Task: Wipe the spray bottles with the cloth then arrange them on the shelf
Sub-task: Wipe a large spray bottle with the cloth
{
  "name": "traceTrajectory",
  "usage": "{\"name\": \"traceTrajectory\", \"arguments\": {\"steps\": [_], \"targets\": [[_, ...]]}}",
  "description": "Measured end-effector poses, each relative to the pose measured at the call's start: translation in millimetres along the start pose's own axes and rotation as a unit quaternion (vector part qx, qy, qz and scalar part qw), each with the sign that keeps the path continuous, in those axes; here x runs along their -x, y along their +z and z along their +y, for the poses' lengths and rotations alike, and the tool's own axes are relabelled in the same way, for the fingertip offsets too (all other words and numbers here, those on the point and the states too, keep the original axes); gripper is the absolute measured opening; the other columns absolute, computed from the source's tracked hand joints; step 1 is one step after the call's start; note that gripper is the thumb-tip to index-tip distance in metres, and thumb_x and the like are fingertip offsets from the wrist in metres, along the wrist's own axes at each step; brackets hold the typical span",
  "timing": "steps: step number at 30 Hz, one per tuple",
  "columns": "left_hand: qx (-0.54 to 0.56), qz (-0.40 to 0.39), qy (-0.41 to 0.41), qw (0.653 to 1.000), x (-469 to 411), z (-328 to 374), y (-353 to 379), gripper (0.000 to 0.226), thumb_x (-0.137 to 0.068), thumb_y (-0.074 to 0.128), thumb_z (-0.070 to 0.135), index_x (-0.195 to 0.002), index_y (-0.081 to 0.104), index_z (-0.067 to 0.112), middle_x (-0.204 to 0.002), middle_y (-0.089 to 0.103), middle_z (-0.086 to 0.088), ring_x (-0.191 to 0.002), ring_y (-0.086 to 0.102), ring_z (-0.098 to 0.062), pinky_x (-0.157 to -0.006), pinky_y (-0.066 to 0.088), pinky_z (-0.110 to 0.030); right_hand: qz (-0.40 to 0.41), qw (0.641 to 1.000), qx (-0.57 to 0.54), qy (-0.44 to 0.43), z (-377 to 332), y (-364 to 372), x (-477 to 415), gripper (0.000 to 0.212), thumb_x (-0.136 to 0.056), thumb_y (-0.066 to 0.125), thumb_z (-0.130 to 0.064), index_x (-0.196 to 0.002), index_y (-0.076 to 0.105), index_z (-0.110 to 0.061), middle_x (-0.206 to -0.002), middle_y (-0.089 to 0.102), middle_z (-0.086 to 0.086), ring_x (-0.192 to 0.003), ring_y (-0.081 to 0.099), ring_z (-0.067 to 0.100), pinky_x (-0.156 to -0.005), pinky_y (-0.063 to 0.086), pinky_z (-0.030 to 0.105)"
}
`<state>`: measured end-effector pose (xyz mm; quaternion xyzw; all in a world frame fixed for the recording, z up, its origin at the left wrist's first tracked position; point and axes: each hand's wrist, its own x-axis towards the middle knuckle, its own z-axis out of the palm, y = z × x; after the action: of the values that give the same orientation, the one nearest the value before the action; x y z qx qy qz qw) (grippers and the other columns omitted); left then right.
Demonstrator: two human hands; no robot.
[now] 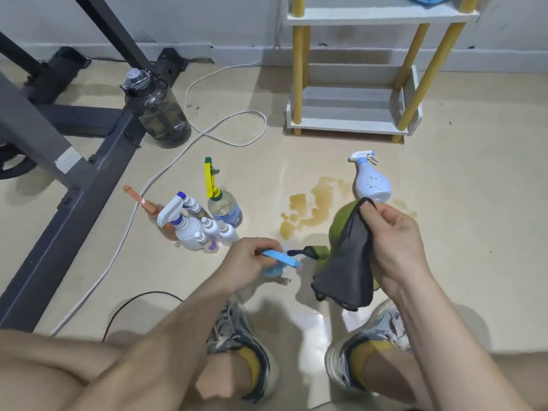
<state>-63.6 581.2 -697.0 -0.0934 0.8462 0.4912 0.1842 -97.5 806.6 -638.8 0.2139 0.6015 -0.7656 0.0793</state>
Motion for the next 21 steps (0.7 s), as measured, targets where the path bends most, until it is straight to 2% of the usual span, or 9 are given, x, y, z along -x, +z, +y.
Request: {"name": "traceTrajectory", "arguments": {"steps": [3, 5, 7, 10, 13, 14, 16, 19, 21], "targets": [[-0.055, 0.017, -0.019, 0.998, -8.2, -26.4, 2.9, 0.035, -0.081, 0.059, -0.012, -0.086, 0.077, 0.017, -0.091, 0.057, 0.003, -0.081, 0.055, -0.006, -0.076, 0.039, -0.007, -0.050, 0.995, 0.080, 0.015, 29.7, 27.7, 2.8, 0.021, -0.097, 0.061, -0.018, -0.081, 0.070, -0.007, -0.069, 0.065, 0.013, -0.061, 0.056, 0.015, -0.058, 0.047, 0.026], [-0.006, 0.071, -0.031, 0.997, -13.1, -43.9, 6.0, 0.047, -0.077, 0.054, -0.013, -0.075, 0.077, 0.027, -0.083, 0.064, 0.009, -0.085, 0.059, -0.017, -0.081, 0.046, -0.024, -0.077, 0.989, 0.121, 0.036, 60.5, 43.3, 5.3, 0.024, -0.095, 0.060, -0.015, -0.084, 0.067, 0.005, -0.071, 0.061, 0.025, -0.063, 0.051, 0.018, -0.059, 0.041, 0.027], [0.094, 0.127, -0.063, 0.985, -12.9, -44.6, 10.6, 0.047, -0.078, 0.052, -0.011, -0.075, 0.078, 0.028, -0.084, 0.071, 0.009, -0.090, 0.066, -0.022, -0.085, 0.055, -0.040, -0.106, 0.983, 0.137, 0.065, 91.0, 56.2, 9.6, 0.021, -0.094, 0.060, -0.012, -0.083, 0.068, 0.005, -0.065, 0.055, 0.016, -0.062, 0.046, 0.018, -0.057, 0.036, 0.025], [0.226, 0.184, -0.150, 0.945, -11.3, -28.2, 20.4, 0.029, -0.087, 0.057, -0.003, -0.094, 0.076, 0.019, -0.094, 0.073, 0.003, -0.083, 0.068, -0.010, -0.079, 0.056, -0.024, -0.111, 0.979, 0.119, 0.119, 120.9, 72.4, 12.2, 0.016, -0.093, 0.064, -0.010, -0.089, 0.078, -0.015, -0.066, 0.064, -0.006, -0.063, 0.054, 0.011, -0.059, 0.042, 0.023], [0.315, 0.224, -0.193, 0.902, -12.4, -30.5, 29.4, 0.021, -0.091, 0.061, 0.013, -0.106, 0.070, 0.025, -0.108, 0.072, -0.007, -0.074, 0.064, -0.020, -0.069, 0.050, -0.024, -0.122, 0.980, 0.118, 0.108, 134.3, 83.7, 8.9, 0.012, -0.092, 0.062, -0.005, -0.085, 0.072, -0.003, -0.069, 0.061, 0.019, -0.068, 0.052, 0.017, -0.065, 0.040, 0.031], [0.317, 0.226, -0.194, 0.900, -12.9, -31.8, 31.0, 0.022, -0.092, 0.061, 0.014, -0.110, 0.070, 0.023, -0.110, 0.072, -0.010, -0.076, 0.065, -0.027, -0.070, 0.049, -0.023, -0.114, 0.982, 0.120, 0.095, 137.0, 85.8, 6.2, 0.013, -0.091, 0.061, -0.004, -0.082, 0.070, -0.001, -0.071, 0.059, 0.028, -0.068, 0.051, 0.019, -0.065, 0.039, 0.032], [0.290, 0.216, -0.188, 0.913, -14.2, -34.0, 32.4, 0.027, -0.095, 0.061, 0.015, -0.120, 0.069, 0.019, -0.110, 0.072, -0.012, -0.089, 0.068, -0.032, -0.078, 0.050, -0.025, -0.081, 0.986, 0.126, 0.072, 143.5, 91.0, -3.2, 0.018, -0.092, 0.059, -0.002, -0.075, 0.064, 0.003, -0.066, 0.056, 0.028, -0.063, 0.050, 0.018, -0.060, 0.038, 0.030], [0.244, 0.195, -0.160, 0.936, -13.8, -32.3, 31.5, 0.020, -0.095, 0.060, 0.017, -0.111, 0.071, 0.023, -0.081, 0.070, 0.005, -0.064, 0.062, -0.009, -0.069, 0.049, -0.019, -0.014, 0.986, 0.151, 0.066, 161.0, 97.5, -27.3, 0.022, -0.092, 0.059, -0.006, -0.073, 0.060, 0.005, -0.061, 0.054, 0.021, -0.059, 0.048, 0.014, -0.053, 0.036, 0.025], [0.157, 0.193, -0.171, 0.954, -12.5, -36.2, 30.3, 0.011, -0.094, 0.060, 0.026, -0.096, 0.070, 0.025, -0.073, 0.068, 0.003, -0.058, 0.060, -0.011, -0.062, 0.050, -0.024, 0.024, 0.977, 0.202, 0.059, 179.2, 95.6, -47.3, 0.021, -0.091, 0.061, -0.013, -0.070, 0.063, -0.008, -0.069, 0.063, 0.018, -0.066, 0.055, 0.016, -0.063, 0.044, 0.028]]}}
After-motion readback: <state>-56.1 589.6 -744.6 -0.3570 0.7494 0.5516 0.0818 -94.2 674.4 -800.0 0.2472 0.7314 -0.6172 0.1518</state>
